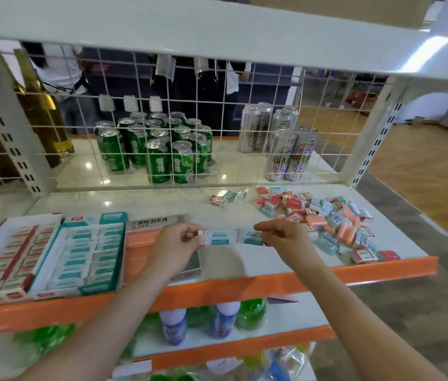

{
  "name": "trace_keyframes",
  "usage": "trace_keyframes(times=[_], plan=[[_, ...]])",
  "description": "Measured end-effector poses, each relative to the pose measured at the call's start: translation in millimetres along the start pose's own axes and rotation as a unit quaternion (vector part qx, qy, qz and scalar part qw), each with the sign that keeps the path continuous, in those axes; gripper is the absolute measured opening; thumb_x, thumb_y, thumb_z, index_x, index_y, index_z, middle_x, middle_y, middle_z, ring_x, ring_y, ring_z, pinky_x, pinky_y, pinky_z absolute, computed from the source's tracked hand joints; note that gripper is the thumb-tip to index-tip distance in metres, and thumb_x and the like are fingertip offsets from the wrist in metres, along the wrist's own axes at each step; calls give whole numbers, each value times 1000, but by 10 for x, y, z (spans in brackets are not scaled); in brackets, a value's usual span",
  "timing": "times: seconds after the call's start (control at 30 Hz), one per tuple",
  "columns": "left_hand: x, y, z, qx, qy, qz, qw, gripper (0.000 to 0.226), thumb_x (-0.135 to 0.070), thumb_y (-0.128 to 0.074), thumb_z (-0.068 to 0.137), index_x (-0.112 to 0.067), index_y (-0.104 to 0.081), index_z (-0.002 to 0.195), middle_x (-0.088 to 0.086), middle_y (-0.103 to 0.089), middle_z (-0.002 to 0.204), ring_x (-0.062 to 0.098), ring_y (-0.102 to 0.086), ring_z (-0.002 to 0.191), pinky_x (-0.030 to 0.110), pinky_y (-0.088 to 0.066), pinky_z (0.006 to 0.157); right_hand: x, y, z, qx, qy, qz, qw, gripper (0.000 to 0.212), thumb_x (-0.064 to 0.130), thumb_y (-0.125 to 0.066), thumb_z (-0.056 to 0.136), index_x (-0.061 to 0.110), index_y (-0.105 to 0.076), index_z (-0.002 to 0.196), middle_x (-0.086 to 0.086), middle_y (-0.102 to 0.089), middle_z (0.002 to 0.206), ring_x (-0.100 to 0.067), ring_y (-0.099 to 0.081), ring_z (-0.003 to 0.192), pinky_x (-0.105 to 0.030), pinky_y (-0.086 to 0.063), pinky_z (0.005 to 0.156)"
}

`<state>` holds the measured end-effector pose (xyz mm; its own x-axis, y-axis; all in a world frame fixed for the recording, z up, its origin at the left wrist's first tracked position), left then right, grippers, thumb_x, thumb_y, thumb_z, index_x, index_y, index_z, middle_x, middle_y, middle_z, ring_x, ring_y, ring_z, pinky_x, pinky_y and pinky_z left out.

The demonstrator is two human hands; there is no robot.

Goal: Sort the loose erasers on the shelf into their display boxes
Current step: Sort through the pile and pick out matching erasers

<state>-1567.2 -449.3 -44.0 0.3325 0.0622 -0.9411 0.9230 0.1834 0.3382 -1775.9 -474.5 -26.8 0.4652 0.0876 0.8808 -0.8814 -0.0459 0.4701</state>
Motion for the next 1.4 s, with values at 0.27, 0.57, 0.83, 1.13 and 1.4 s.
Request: trace_keyframes(times=[0.27,0.57,0.83,1.13,1.4], plan=[[106,622,84,-63,-30,53,996,18,-4,-58,88,-21,-62,93,-10,-59,84,3,-55,79,9,-40,64,392,-585,127,12,19,31,999,20,-1,-55,87,7,-70,100,2,-63,82,0,-55,68,-2,-41,55],[468,1569,154,-110,-13,148,983,18,-8,-55,91,-22,-60,102,-6,-57,94,12,-55,85,14,-38,58,818,-1476,228,61,40,32,997,20,-2,-55,87,6,-69,99,10,-61,74,-2,-56,62,-5,-42,50],[772,2039,121,-98,-31,227,968,14,-14,-58,90,-18,-61,103,-4,-61,100,7,-53,88,10,-37,68,983,-2111,266,88,48,-45,994,19,4,-55,89,7,-68,102,8,-59,79,3,-49,62,-3,-38,47],[842,2167,133,-70,-57,331,939,24,-20,-53,92,-17,-59,115,-1,-56,111,11,-54,96,23,-45,83,1103,-2477,304,96,98,-248,959,18,15,-49,93,14,-64,104,-1,-56,111,-7,-47,85,-4,-28,44],[858,2171,269,-30,-112,426,897,23,-25,-49,94,-20,-60,113,-3,-52,115,12,-48,107,22,-38,87,1123,-2459,257,164,153,-320,921,19,24,-56,90,16,-64,106,0,-54,111,-13,-51,98,-14,-35,66]])
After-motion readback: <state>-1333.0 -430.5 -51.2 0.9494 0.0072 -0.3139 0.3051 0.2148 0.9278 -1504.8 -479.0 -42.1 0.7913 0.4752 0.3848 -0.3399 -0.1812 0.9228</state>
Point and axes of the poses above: each hand's wrist, its own z-axis towards the middle knuckle, its own y-axis out of the back of the hand, x = y × z, the point moved 2 cm from there along z, towards the middle knuckle
